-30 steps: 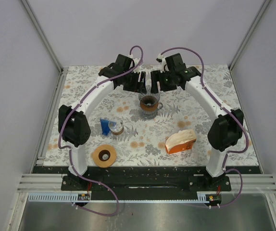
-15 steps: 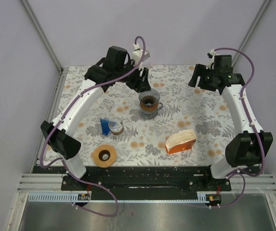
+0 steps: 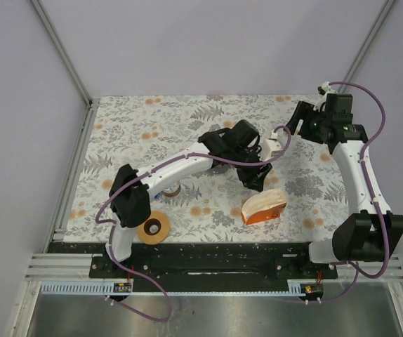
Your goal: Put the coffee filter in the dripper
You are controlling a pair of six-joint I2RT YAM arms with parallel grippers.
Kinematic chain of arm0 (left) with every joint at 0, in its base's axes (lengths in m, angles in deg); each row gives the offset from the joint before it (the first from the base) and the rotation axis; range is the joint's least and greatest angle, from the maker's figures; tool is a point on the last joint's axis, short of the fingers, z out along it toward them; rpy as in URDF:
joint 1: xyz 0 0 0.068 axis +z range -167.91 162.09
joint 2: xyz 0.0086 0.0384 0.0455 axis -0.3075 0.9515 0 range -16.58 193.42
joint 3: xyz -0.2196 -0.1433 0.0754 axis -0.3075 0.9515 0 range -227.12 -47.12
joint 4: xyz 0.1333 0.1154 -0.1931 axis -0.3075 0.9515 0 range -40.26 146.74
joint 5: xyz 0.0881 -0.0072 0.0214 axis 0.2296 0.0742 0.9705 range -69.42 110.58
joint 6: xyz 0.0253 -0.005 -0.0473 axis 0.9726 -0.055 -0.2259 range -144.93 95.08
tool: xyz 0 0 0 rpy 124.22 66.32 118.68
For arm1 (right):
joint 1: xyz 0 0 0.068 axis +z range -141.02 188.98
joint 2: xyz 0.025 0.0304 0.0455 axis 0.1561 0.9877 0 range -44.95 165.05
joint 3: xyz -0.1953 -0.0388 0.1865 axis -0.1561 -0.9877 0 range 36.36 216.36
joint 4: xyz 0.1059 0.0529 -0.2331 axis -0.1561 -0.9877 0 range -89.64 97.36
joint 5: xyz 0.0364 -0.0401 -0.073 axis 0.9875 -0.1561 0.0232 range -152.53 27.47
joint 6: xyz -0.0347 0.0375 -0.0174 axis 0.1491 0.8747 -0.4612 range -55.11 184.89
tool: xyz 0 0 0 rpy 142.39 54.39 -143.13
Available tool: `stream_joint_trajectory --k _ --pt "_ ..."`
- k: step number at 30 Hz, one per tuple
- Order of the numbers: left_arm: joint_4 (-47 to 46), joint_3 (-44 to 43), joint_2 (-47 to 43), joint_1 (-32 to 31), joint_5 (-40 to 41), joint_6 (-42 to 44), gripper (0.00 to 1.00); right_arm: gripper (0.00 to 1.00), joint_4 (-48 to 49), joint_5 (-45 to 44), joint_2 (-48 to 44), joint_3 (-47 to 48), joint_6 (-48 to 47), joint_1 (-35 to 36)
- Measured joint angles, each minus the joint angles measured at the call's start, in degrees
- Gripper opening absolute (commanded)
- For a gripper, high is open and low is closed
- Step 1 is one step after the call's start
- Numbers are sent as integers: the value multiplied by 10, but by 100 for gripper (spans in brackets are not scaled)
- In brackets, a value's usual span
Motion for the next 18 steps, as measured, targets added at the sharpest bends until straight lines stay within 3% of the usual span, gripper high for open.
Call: stream_joint_trajectory --k 6,18 --pt "-21 -1 59 -7 25 -12 31 82 16 0 -14 -15 0 -6" --pt "-61 6 65 -15 63 -49 32 82 27 0 -14 -37 -1 -6"
